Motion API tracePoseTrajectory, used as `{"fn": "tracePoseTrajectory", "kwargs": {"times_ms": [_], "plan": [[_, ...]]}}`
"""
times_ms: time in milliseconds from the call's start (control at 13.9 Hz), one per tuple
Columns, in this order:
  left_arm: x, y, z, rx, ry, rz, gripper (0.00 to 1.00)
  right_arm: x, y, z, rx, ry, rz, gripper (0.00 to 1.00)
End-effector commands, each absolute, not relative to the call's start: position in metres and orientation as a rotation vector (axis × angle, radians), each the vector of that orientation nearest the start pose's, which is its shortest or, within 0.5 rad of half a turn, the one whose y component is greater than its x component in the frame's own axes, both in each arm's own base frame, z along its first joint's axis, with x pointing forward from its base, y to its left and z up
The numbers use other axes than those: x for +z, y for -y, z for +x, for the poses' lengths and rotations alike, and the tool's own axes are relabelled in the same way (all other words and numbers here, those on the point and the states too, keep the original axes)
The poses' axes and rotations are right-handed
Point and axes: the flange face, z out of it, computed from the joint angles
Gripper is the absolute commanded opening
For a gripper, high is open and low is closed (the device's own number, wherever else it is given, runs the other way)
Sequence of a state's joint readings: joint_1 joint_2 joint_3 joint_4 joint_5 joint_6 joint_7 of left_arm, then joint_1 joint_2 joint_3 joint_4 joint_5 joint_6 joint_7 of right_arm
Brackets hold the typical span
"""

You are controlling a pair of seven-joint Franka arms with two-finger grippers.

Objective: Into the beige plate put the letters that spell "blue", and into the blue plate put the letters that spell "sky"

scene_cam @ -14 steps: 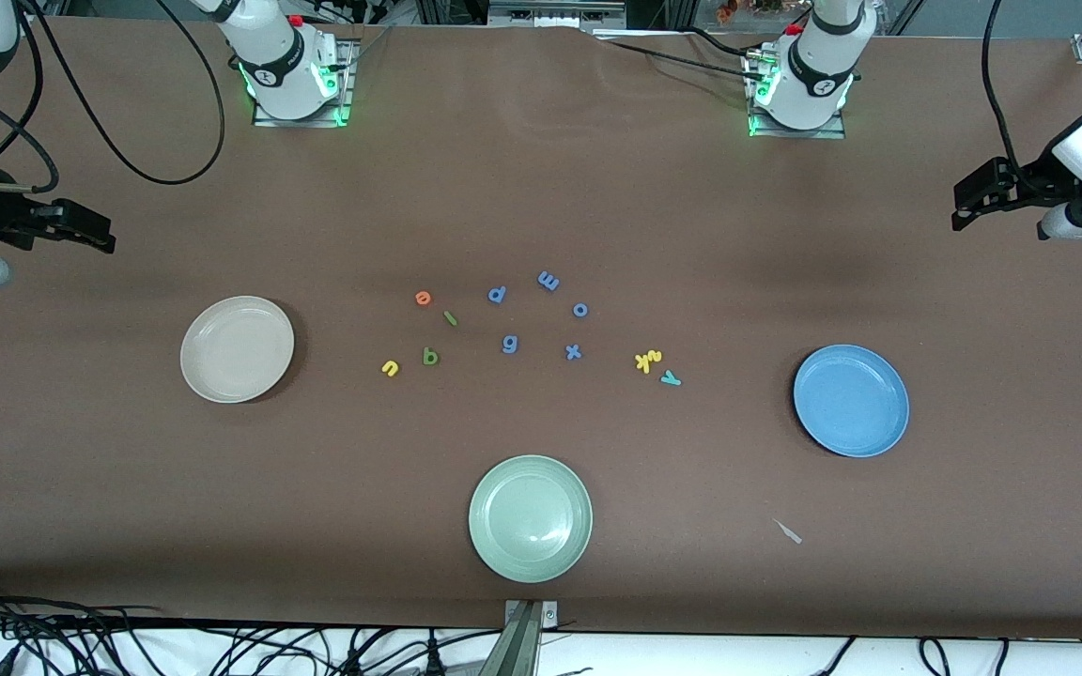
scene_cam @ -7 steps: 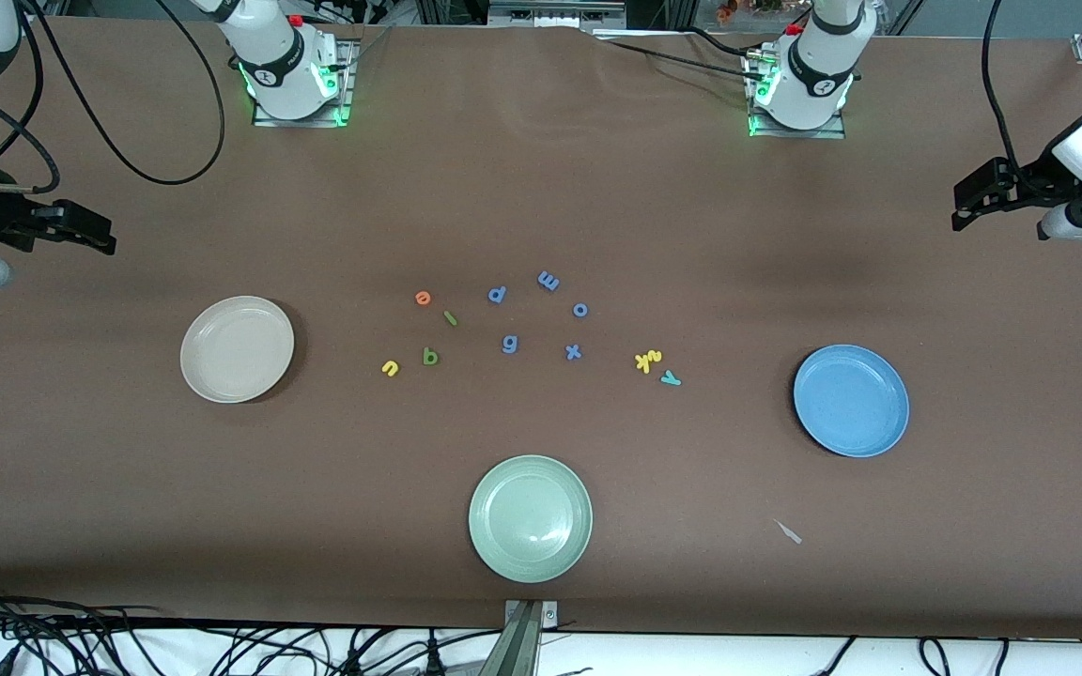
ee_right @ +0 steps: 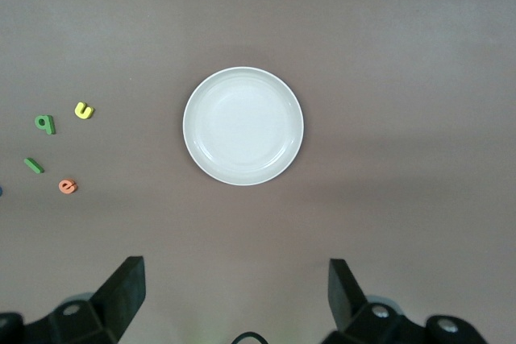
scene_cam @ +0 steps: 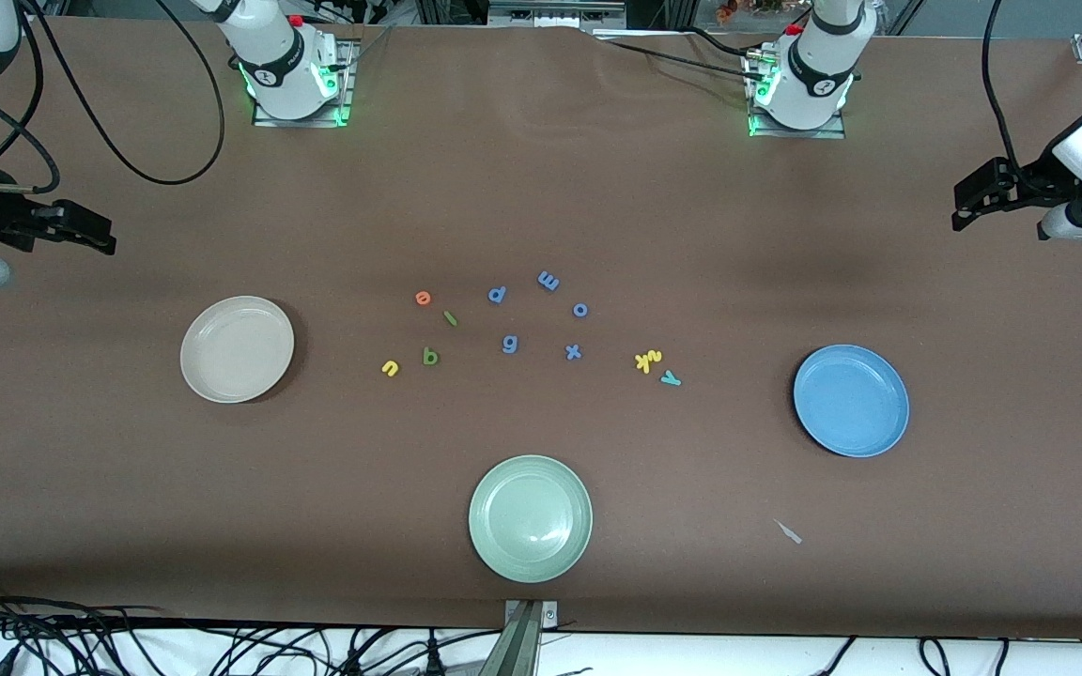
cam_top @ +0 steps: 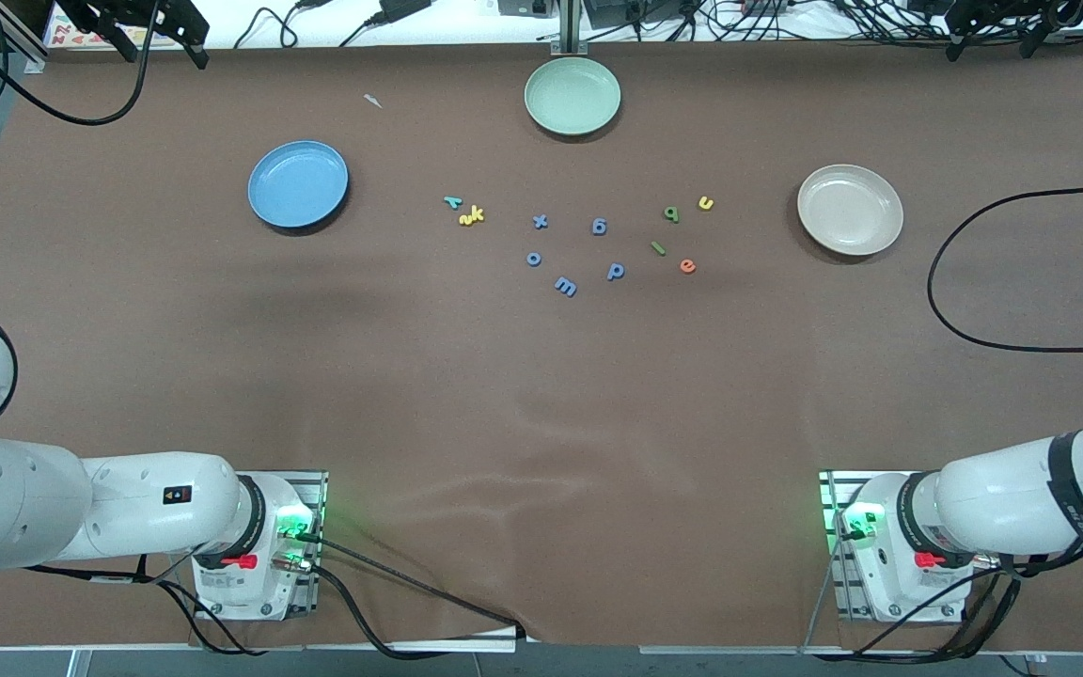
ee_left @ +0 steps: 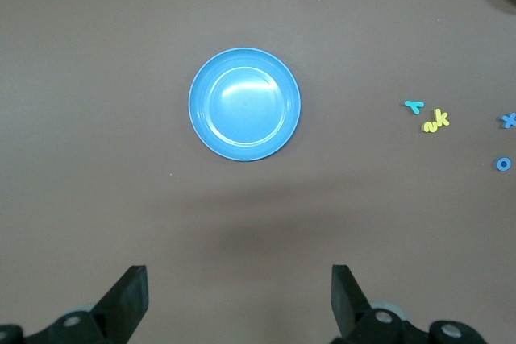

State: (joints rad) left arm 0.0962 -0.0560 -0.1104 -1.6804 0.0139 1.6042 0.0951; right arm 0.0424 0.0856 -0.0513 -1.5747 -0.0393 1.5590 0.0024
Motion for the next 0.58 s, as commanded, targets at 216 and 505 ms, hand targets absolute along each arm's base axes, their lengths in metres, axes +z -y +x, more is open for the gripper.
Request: {"fn": "tracePoseTrajectory", "kwargs": {"times_ms": [216, 505], "plan": [[0.6114, 0.0067, 0.5415, 0.045, -0.163, -3.115, 1.0, 0.5751, 0.0087, 0.5748, 0.154, 0.005, -3.18, 1.0], [0.6099, 0.0061, 0.5419, 0.049, -0.158, -3.127, 1.0, 0.5751, 0.0095, 0.5748, 0.154, 0.002, -3.18, 1.0]]}}
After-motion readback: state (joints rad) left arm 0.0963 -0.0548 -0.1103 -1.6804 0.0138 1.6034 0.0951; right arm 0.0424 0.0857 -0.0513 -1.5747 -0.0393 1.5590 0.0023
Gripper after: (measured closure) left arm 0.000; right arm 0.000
